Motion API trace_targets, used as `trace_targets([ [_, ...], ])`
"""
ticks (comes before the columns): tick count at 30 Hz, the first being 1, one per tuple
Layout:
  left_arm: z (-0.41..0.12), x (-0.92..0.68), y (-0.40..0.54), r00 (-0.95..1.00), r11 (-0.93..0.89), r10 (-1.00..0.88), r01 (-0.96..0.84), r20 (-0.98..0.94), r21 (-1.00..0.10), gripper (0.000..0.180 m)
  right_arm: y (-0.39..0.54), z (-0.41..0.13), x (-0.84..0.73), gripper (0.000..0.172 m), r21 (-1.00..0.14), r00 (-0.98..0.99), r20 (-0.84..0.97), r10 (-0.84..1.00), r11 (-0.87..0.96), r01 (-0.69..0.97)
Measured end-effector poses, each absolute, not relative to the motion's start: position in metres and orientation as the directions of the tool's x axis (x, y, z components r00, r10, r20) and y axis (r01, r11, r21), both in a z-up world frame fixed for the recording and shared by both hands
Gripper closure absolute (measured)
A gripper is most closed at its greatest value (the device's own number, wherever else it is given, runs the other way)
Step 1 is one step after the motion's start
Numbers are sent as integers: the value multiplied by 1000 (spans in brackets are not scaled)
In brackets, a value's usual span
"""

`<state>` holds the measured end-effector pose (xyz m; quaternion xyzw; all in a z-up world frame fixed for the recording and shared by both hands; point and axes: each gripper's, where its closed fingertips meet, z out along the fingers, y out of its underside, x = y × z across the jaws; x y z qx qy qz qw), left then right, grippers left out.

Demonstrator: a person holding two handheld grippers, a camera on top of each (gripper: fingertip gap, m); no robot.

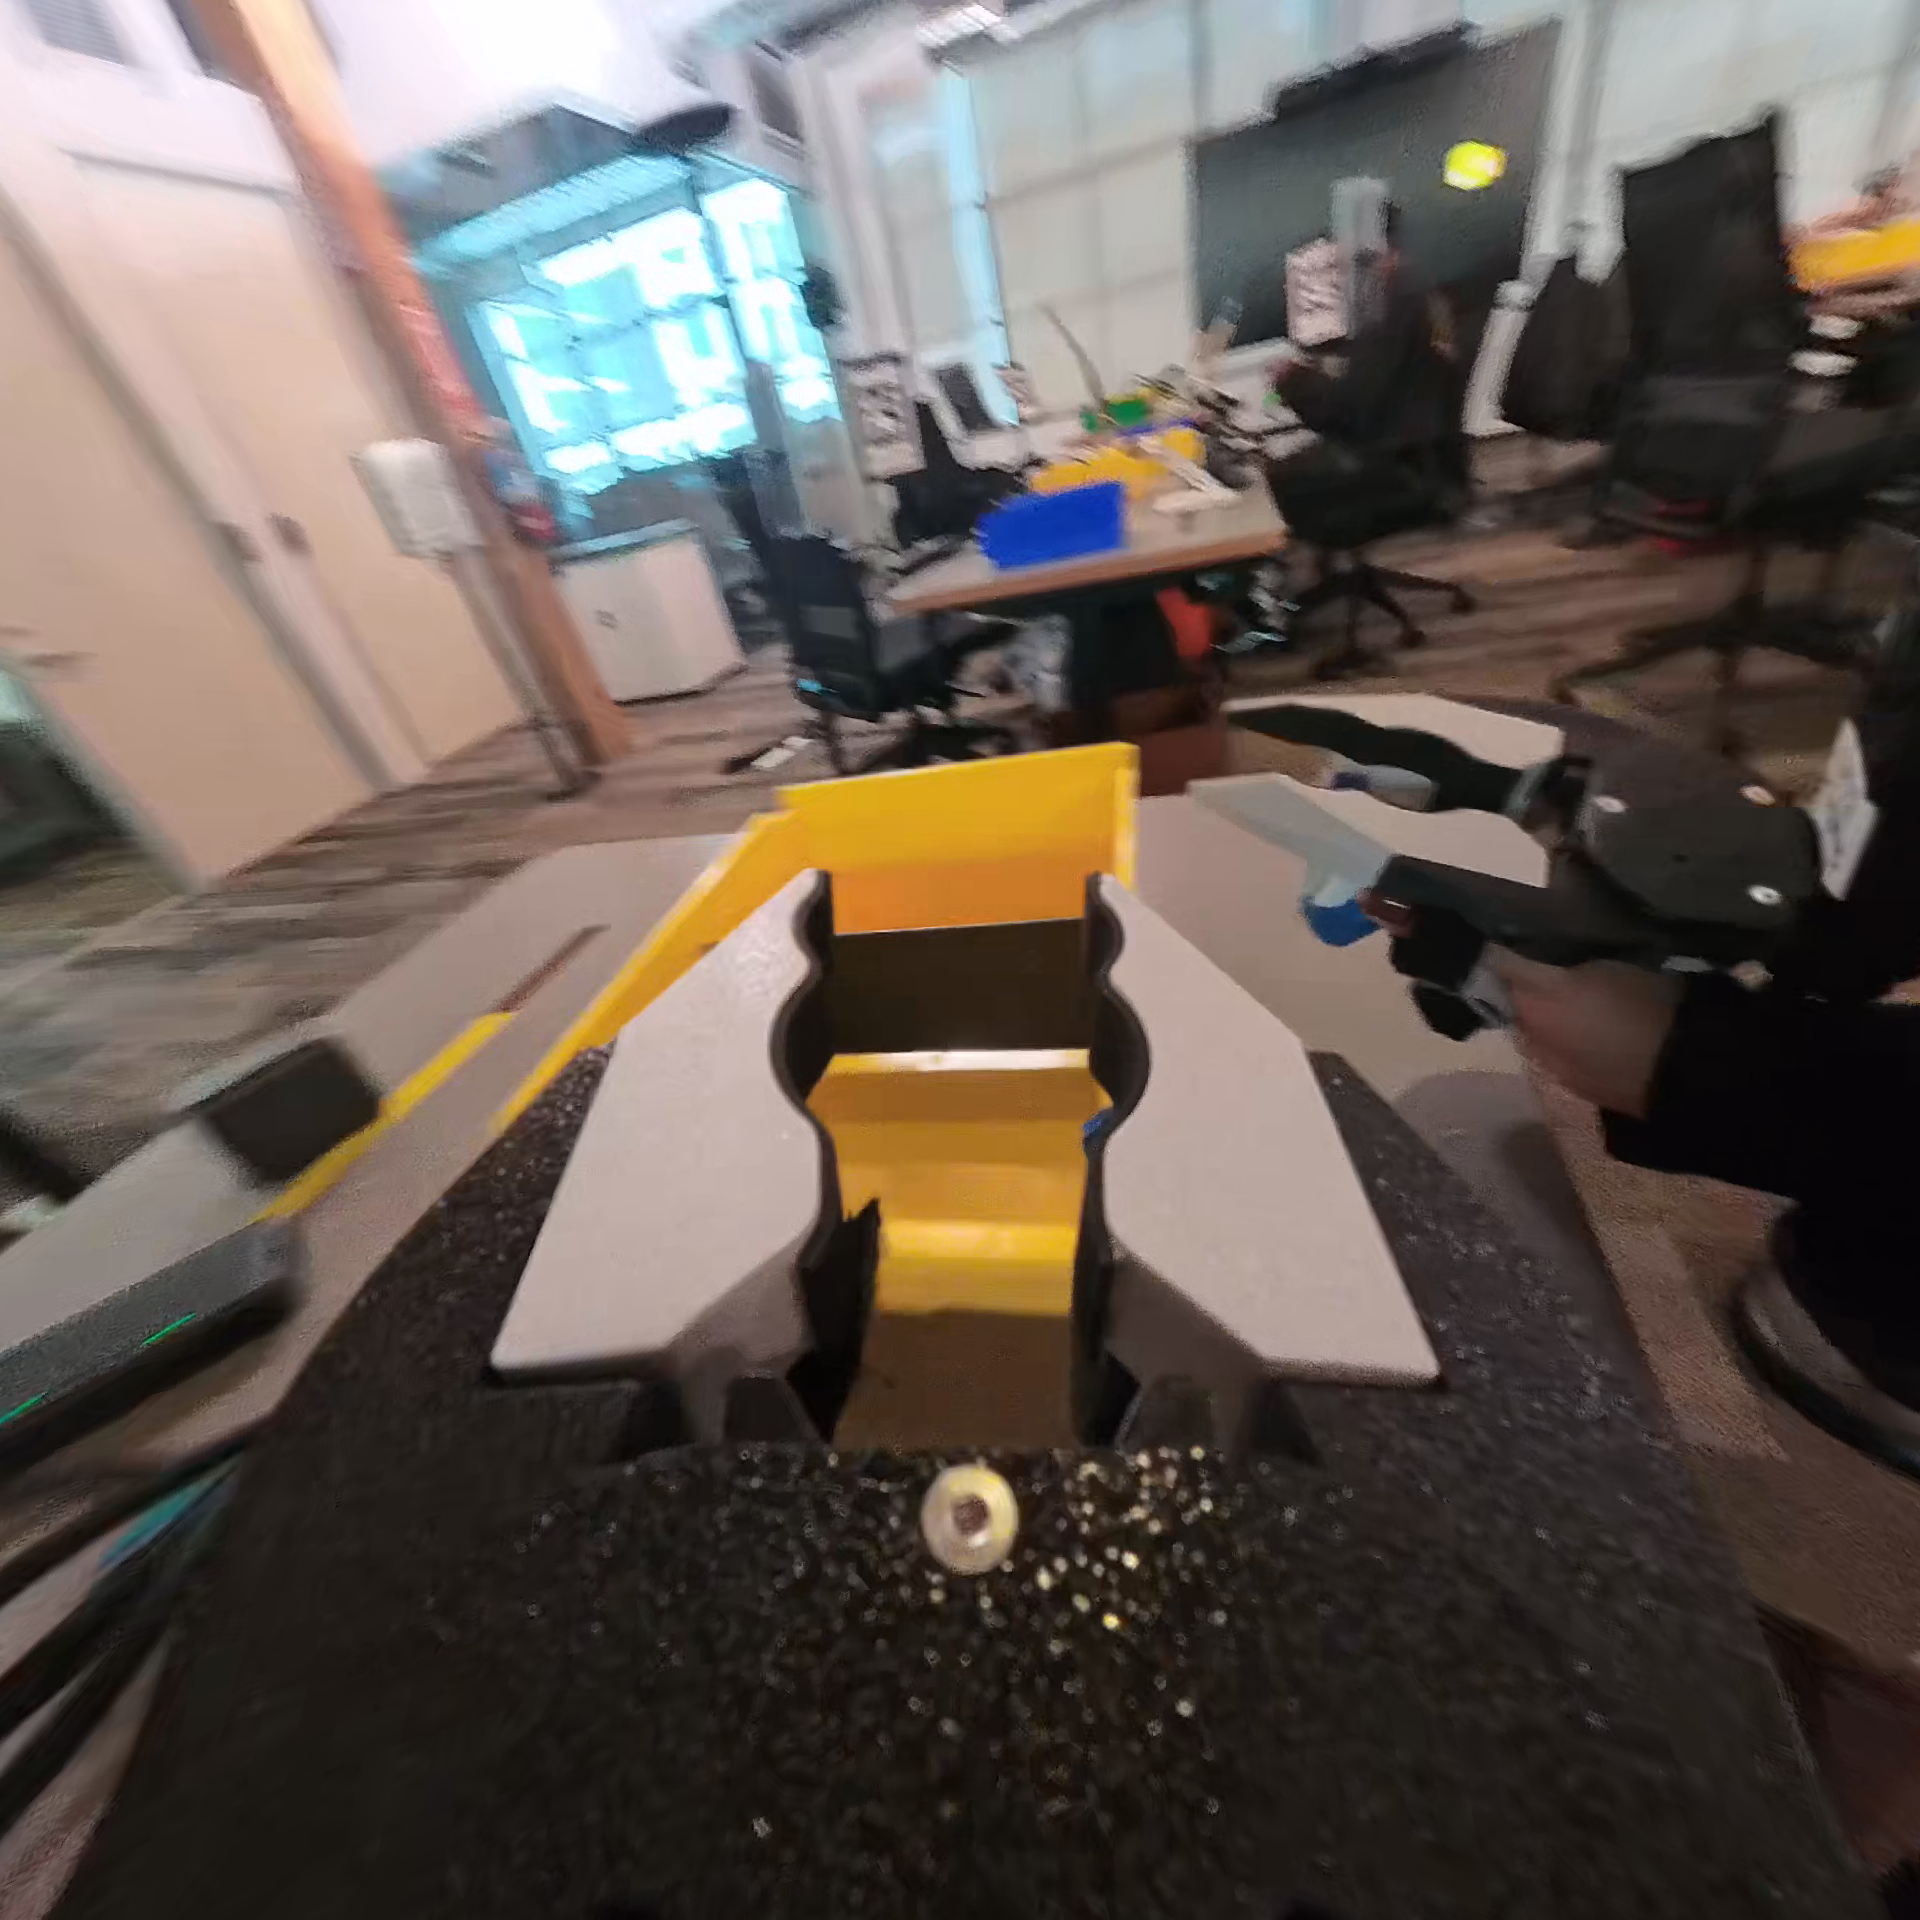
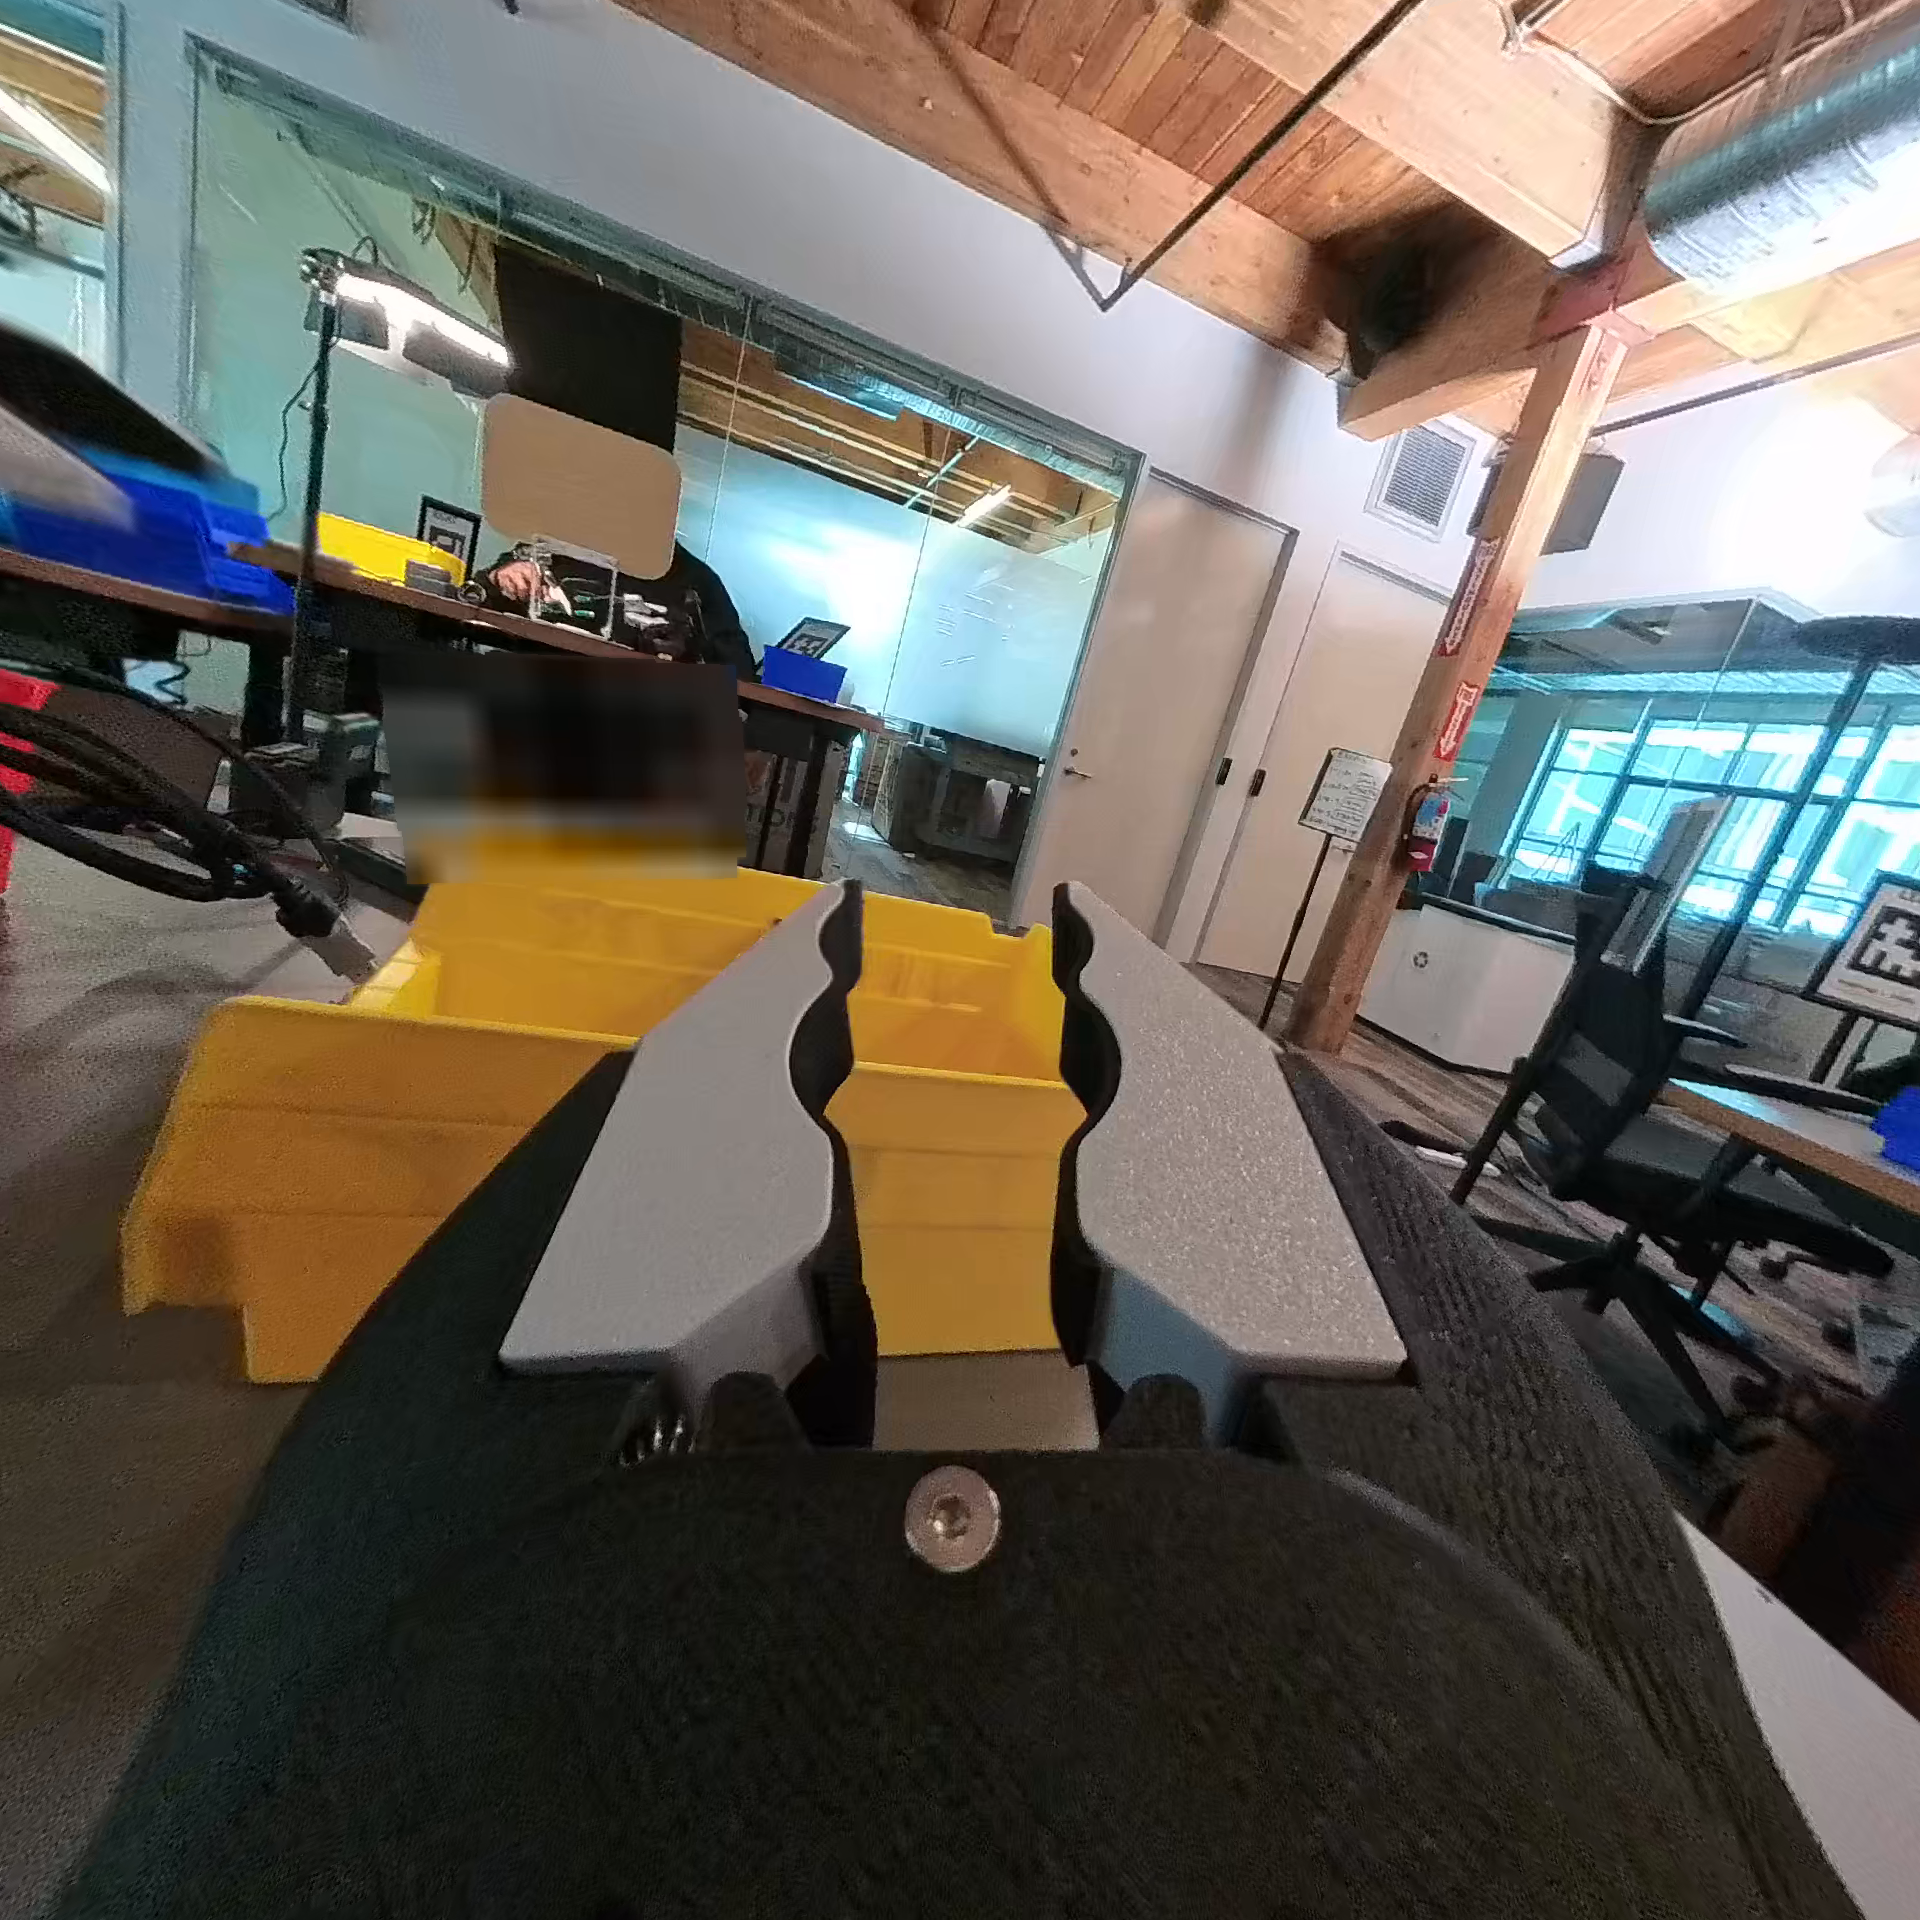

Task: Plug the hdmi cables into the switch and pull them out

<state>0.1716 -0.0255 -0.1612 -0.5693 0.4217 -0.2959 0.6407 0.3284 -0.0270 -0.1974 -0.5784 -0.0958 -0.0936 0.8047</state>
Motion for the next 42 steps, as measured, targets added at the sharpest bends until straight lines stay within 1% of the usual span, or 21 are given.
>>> trace_targets([
  [3, -134, 70, -18, 688, 218, -702, -38, -184, -975, 128, -20, -201, 316, 124, -910, 957, 288, -42, 298, 287],
  [6, -118, -50, -16, 892, 275, -425, -35, -154, -961, 127, -8, -209, 293, 107, -909, 941, 337, -23, 251, 332],
  [9, -123, -158, -24, 980, 268, -134, -105, -145, -958, 126, -8, -202, 266, 90, -887, 921, 386, -57, 252, 387],
  [11, -139, -210, -27, 993, 193, -24, -112, -118, -975, 118, -9, -195, 253, 79, -874, 907, 409, -102, 242, 421],
  [14, -176, -261, -22, 998, 32, 46, -47, -46, -998, 95, -5, -197, 229, 59, -910, 926, 364, -100, 171, 377],
  [17, -218, -272, -9, 998, -132, -20, 62, 65, -989, 88, 3, -203, 211, 55, -931, 936, 334, -112, 114, 346],
  [19, -245, -272, -1, 993, -238, -45, 94, 107, -967, 89, 14, -216, 207, 52, -937, 932, 338, -129, 52, 346],
  [22, -271, -273, 5, 993, -315, -55, 81, 104, -946, 100, 26, -240, 218, 54, -958, 946, 285, -154, -29, 284],
  [24, -280, -273, 5, 992, -326, -66, 79, 106, -942, 110, 28, -262, 230, 55, -960, 949, 268, -168, -136, 246],
  [25, -283, -275, 5, 992, -328, -62, 83, 110, -941, 112, 28, -268, 235, 56, -955, 946, 272, -174, -167, 244],
  [26, -282, -276, 4, 990, -319, -66, 98, 125, -943, 114, 26, -268, 238, 53, -952, 944, 282, -172, -173, 253],
  [27, -281, -278, 3, 989, -313, -69, 106, 134, -944, 124, 24, -268, 243, 55, -950, 943, 282, -178, -188, 249],
  [28, -281, -281, 2, 989, -312, -67, 106, 133, -944, 131, 22, -268, 248, 58, -949, 942, 280, -184, -203, 242],
  [30, -282, -286, 1, 991, -313, -61, 95, 120, -945, 130, 15, -265, 260, 70, -951, 946, 260, -195, -224, 215],
  [31, -283, -286, 1, 990, -314, -69, 96, 124, -945, 131, 11, -263, 266, 78, -953, 949, 246, -198, -229, 199],
  [33, -282, -283, 1, 989, -314, -81, 93, 124, -945, 138, 0, -259, 276, 102, -957, 954, 219, -203, -233, 171],
  [35, -282, -281, 0, 991, -312, -80, 77, 107, -947, 144, -12, -258, 287, 114, -955, 951, 217, -221, -249, 161],
  [37, -281, -279, 0, 992, -310, -83, 60, 90, -949, 151, -20, -269, 298, 115, -940, 955, 195, -224, -321, 116],
  [39, -281, -279, -1, 994, -310, -80, 46, 74, -950, 155, -24, -283, 301, 107, -927, 976, 92, -197, -374, 12],
  [40, -281, -278, -1, 994, -310, -81, 40, 69, -950, 157, -23, -286, 301, 106, -926, 983, 29, -181, -374, -42],
  [42, -281, -277, -1, 994, -309, -85, 35, 65, -951, 162, -21, -289, 304, 117, -917, 985, -50, -163, -384, -110],
])
